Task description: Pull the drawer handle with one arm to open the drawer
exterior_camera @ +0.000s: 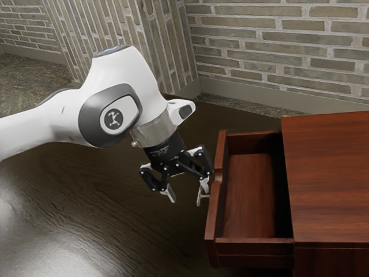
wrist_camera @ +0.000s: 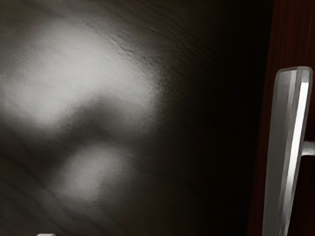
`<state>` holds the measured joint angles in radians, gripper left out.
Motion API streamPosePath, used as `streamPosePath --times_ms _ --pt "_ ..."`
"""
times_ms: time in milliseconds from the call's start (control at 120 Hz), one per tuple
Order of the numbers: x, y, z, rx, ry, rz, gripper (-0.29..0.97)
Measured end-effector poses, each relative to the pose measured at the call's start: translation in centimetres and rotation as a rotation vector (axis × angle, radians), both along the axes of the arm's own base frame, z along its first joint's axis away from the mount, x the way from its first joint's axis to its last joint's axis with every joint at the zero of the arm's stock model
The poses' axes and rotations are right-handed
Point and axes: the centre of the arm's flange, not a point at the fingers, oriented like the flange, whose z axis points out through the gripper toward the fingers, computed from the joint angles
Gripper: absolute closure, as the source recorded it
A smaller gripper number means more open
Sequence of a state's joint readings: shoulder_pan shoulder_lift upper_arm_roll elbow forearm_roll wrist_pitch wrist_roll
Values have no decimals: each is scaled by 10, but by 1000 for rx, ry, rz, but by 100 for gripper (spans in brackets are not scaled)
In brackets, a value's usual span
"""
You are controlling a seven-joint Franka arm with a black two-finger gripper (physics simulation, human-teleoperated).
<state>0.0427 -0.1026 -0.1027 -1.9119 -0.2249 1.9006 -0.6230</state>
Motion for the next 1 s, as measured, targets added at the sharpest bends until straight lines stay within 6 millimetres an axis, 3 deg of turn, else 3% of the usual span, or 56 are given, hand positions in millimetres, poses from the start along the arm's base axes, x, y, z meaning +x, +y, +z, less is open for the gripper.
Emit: streamPosePath --times_ms 333,650,767,892,1000 --pt "-23 30 4 9 -5 -14 17" --pt "-34 33 31 8 -59 -50 16" --pt "-33 31 65 -5 -124 -60 16" --pt "-41 30 120 -27 -210 -70 10" --pt "-48 21 143 -50 -215 -99 6"
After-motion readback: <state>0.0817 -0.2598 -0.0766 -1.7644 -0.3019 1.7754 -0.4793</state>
